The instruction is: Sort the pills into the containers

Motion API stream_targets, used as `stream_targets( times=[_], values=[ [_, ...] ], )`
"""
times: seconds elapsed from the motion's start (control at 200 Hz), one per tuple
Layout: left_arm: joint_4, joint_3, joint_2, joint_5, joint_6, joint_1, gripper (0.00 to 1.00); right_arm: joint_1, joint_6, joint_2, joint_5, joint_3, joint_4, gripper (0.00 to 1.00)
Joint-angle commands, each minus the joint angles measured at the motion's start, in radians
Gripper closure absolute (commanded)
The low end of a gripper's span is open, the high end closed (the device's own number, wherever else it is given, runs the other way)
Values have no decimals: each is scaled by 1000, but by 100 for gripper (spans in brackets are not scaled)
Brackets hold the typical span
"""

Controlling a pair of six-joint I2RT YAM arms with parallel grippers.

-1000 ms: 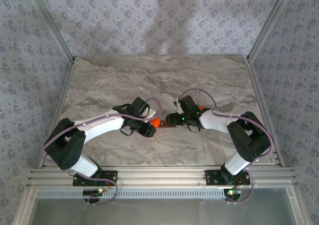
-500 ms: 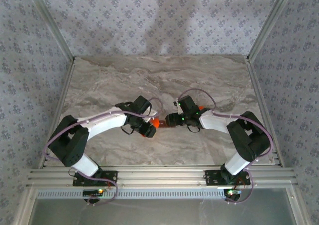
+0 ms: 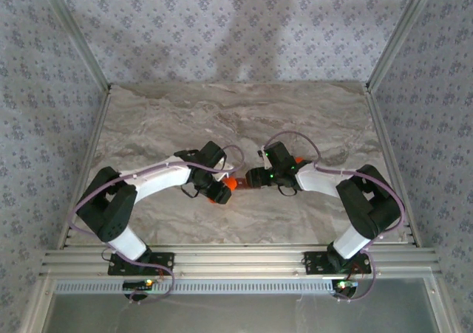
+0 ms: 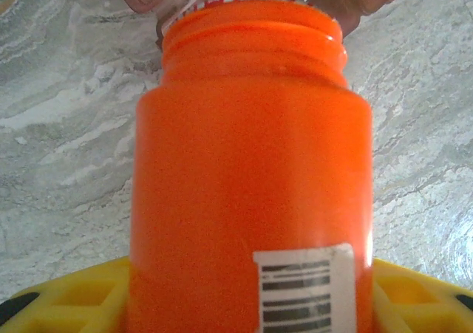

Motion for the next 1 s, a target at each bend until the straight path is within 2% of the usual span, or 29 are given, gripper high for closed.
stream_targets(
  times=[0.0, 0.995],
  values=[
    [-42, 40, 9, -7, 24, -4, 100, 7, 7, 15, -1, -8, 5, 19],
    [-190, 156, 65, -16, 94, 23, 100, 7, 16, 18, -16, -6, 16, 19]
  ],
)
